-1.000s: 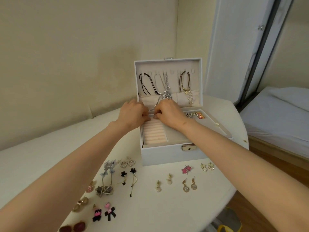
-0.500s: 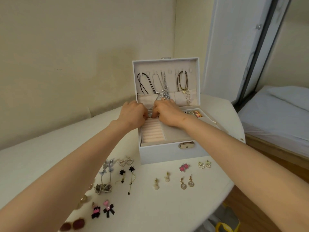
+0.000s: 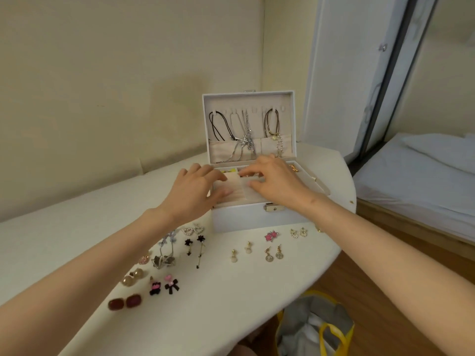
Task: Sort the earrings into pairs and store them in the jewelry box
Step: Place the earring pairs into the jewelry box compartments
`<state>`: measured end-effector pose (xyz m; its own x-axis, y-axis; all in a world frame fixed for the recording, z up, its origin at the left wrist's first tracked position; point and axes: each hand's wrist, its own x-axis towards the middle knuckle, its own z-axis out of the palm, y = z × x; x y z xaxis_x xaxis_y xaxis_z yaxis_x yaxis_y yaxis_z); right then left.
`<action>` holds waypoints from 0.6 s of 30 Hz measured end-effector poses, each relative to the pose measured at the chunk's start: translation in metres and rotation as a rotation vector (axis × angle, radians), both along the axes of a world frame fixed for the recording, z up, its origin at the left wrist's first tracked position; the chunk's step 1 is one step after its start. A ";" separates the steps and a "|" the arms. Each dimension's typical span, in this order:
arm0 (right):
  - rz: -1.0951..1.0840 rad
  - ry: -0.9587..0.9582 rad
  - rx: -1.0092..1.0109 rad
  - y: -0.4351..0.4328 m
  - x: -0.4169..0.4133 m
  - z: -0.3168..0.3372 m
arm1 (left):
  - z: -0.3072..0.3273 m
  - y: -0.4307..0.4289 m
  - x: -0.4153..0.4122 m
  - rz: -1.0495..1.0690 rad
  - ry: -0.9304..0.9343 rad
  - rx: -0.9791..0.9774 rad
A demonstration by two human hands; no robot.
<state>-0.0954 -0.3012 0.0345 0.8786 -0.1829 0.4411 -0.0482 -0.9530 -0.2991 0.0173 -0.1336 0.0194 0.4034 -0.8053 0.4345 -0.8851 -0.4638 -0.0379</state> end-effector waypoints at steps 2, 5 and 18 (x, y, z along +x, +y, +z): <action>0.009 -0.017 0.034 0.005 -0.017 -0.006 | -0.006 0.010 -0.011 -0.047 0.001 -0.005; 0.024 -0.022 0.071 0.014 -0.038 -0.014 | -0.010 0.023 -0.025 -0.091 0.053 0.014; 0.137 0.322 -0.116 0.038 -0.053 -0.028 | -0.031 0.027 -0.058 -0.202 -0.013 -0.049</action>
